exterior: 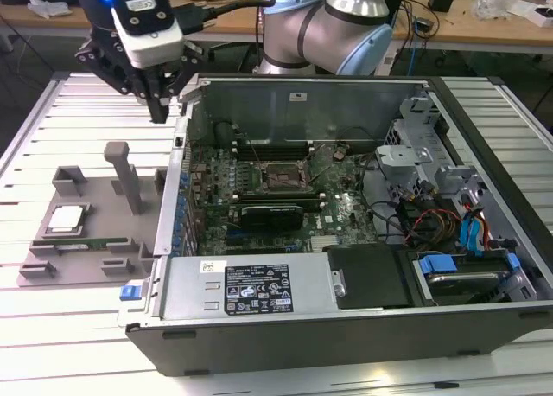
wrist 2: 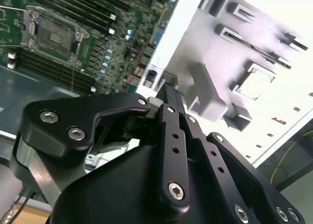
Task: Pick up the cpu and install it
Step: 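Reach for the cpu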
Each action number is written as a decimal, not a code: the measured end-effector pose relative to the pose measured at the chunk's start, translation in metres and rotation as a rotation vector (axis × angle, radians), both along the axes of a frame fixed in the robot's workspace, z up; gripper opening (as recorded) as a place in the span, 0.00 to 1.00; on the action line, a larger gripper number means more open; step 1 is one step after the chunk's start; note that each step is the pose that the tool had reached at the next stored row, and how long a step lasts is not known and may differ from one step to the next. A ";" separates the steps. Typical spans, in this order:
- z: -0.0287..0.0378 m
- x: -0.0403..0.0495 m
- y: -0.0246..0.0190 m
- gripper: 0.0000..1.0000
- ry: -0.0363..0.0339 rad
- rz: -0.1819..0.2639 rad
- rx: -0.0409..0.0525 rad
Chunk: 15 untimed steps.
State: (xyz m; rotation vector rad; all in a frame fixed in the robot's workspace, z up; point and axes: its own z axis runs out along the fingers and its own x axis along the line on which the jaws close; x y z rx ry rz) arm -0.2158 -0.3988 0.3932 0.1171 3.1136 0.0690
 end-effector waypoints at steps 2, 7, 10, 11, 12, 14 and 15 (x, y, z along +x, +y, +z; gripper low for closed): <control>0.0001 -0.0067 0.0000 0.11 0.0000 0.000 -0.0001; 0.0000 -0.0305 0.0000 0.11 0.0000 0.000 0.0000; 0.0000 -0.0384 0.0000 0.11 0.0000 0.000 -0.0001; 0.0000 -0.0418 0.0000 0.11 0.0000 0.000 -0.0001; 0.0000 -0.0461 0.0000 0.11 0.0000 0.000 -0.0001; 0.0000 -0.0506 0.0000 0.11 0.0000 0.000 -0.0001; 0.0000 -0.0543 0.0000 0.11 0.0000 0.000 -0.0001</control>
